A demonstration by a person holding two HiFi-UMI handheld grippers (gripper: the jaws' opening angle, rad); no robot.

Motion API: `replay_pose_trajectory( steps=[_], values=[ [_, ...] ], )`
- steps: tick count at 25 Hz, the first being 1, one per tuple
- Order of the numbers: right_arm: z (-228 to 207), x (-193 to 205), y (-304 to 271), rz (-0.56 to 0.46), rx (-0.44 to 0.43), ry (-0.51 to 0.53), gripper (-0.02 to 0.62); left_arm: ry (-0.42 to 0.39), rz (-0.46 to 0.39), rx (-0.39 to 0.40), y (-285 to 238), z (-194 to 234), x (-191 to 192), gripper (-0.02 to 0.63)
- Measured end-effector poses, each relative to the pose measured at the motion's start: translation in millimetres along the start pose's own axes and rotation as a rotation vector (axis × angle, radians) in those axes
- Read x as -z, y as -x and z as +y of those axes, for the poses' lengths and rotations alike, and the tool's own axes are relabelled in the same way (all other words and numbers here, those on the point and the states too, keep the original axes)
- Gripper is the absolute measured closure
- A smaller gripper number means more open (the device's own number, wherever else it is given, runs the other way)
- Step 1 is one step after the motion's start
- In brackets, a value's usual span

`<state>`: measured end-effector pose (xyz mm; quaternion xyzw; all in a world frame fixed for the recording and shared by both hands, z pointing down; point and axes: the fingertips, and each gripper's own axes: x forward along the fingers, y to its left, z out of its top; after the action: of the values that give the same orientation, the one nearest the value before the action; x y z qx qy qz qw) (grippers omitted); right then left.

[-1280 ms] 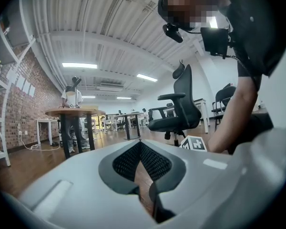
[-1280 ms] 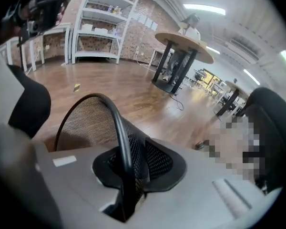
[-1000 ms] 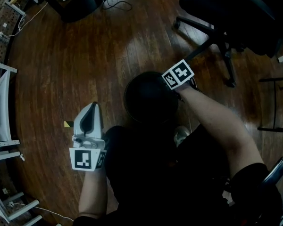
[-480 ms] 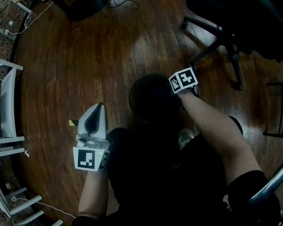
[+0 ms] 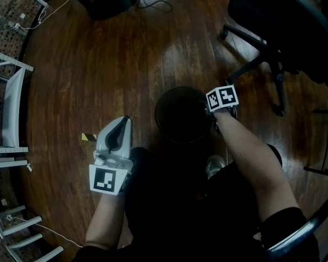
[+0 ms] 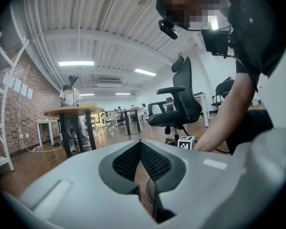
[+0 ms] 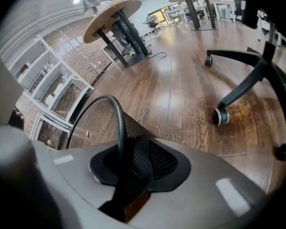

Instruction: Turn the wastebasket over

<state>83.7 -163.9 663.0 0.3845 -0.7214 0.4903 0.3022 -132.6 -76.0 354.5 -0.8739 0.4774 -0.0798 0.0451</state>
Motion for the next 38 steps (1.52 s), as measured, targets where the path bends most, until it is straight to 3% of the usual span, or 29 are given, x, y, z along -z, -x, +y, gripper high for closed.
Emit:
replay_pose_trajectory(
  steps=[2, 5, 9, 12, 15, 22, 25, 30, 34, 38],
  values=[
    [-0.1, -7.4, 5.5, 0.015, -0.013, 0.053, 0.472, 0.008, -0.003, -0.001, -0.7, -1.5, -0.6, 0.606],
    [12.6, -27.5, 15.2, 0.046, -0.076, 0.238, 0.396, 0.009, 0.010, -0.005, 2.6, -1.1, 0.3, 0.606],
    [54.4, -59.2, 33.2, -0.020, -0.213, 0.649, 0.339, 0.004, 0.022, -0.028, 8.2, 3.0, 2.4, 0.606],
    [77.8, -69.1, 30.1, -0.040, -0.179, 0.947, 0.341, 0.001, 0.037, -0.051, 15.4, 6.3, 3.3, 0.606],
    [102.8, -59.4, 7.8, 0.035, -0.170, 1.183, 0.341, -0.011, 0.065, -0.079, 26.8, 10.0, 5.7, 0.606],
    [126.3, -46.6, -51.5, 0.254, 0.014, 1.584, 0.348, -0.030, 0.131, -0.147, 53.4, 22.8, 18.4, 0.606],
    [130.9, -41.5, -68.0, 0.354, 0.065, 1.645, 0.410, -0.024, 0.151, -0.168, 64.2, 27.2, 20.1, 0.606],
    [116.2, -40.0, -74.1, 0.410, 0.117, 1.557, 0.507, -0.021, 0.162, -0.187, 73.3, 36.4, 22.9, 0.606],
    [111.1, -37.4, -67.9, 0.423, 0.118, 1.537, 0.551, -0.024, 0.138, -0.164, 66.7, 33.8, 19.5, 0.606],
    [110.4, -46.1, -49.8, 0.371, 0.134, 1.515, 0.574, -0.026, 0.119, -0.135, 57.9, 28.8, 15.2, 0.606]
  ],
)
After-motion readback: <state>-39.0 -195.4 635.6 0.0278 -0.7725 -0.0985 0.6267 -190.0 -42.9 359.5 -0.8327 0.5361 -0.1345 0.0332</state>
